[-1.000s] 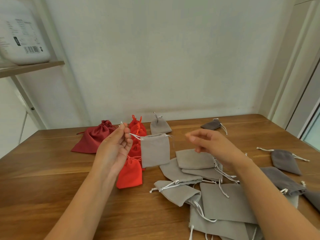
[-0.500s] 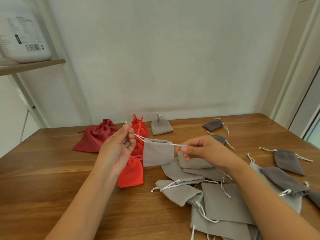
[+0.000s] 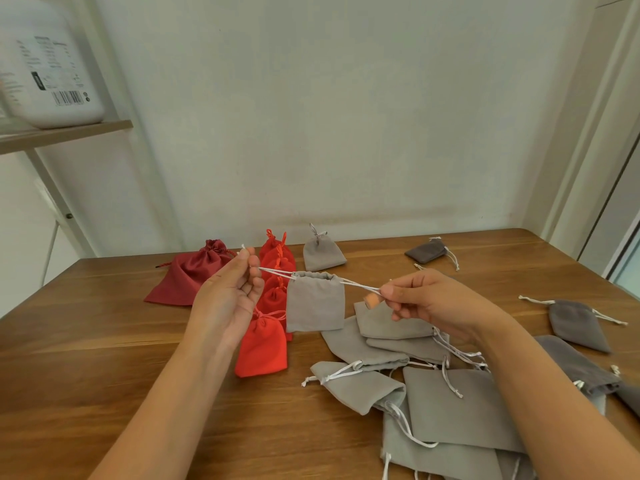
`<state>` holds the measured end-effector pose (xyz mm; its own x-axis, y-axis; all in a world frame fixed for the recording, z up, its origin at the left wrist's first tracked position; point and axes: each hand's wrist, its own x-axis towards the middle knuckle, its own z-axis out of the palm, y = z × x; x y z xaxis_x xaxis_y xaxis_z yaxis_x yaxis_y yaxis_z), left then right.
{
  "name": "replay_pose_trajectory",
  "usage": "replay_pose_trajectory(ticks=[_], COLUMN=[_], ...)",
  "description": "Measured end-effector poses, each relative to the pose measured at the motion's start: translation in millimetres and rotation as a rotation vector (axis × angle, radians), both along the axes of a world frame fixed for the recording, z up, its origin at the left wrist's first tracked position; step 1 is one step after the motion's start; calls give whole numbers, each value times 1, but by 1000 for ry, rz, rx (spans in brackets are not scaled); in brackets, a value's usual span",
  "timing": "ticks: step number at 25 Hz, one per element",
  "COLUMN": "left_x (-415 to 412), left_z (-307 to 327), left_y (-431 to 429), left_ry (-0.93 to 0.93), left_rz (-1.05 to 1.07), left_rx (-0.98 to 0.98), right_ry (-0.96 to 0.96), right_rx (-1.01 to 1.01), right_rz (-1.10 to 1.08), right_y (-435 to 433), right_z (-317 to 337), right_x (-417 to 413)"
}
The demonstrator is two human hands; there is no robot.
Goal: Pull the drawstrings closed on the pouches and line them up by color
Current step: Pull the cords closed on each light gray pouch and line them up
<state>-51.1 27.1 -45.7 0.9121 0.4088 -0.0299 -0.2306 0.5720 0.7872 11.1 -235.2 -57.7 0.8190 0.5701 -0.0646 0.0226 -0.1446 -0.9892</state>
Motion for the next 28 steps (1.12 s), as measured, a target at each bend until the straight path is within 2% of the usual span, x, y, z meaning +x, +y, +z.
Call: replay_pose_trajectory(ticks=[3, 9, 12, 14, 15, 18, 21, 23, 28], left_x=[0, 2, 2, 2, 2, 1, -1, -2, -1], left_z=[0, -3, -2, 0, 2, 3, 0, 0, 4], left_y=[0, 0, 2, 2, 2, -8, -26, -31, -22], left_ry=[8, 11, 15, 12, 7, 8, 48, 66, 90], left_rz=[-1, -2, -17, -47, -65, -127, -206, -194, -119], left_rx=[-4, -3, 0, -20, -37, -65, -17, -11, -31], right_ry=[-37, -318, -400, -391, -339, -56, 280, 369, 349], right_rx=[-85, -401, -430, -265, -84, 597, 1076, 1221, 1177], right_rz=[10, -11, -58, -112, -128, -109, -141, -242, -393], right_y=[2, 0, -2, -1, 1, 9, 14, 9, -1], right_z=[2, 3, 6, 9, 11, 14, 19, 22, 16], right_x=[-3, -5, -7, -5, -5, -6, -11, -7, 5])
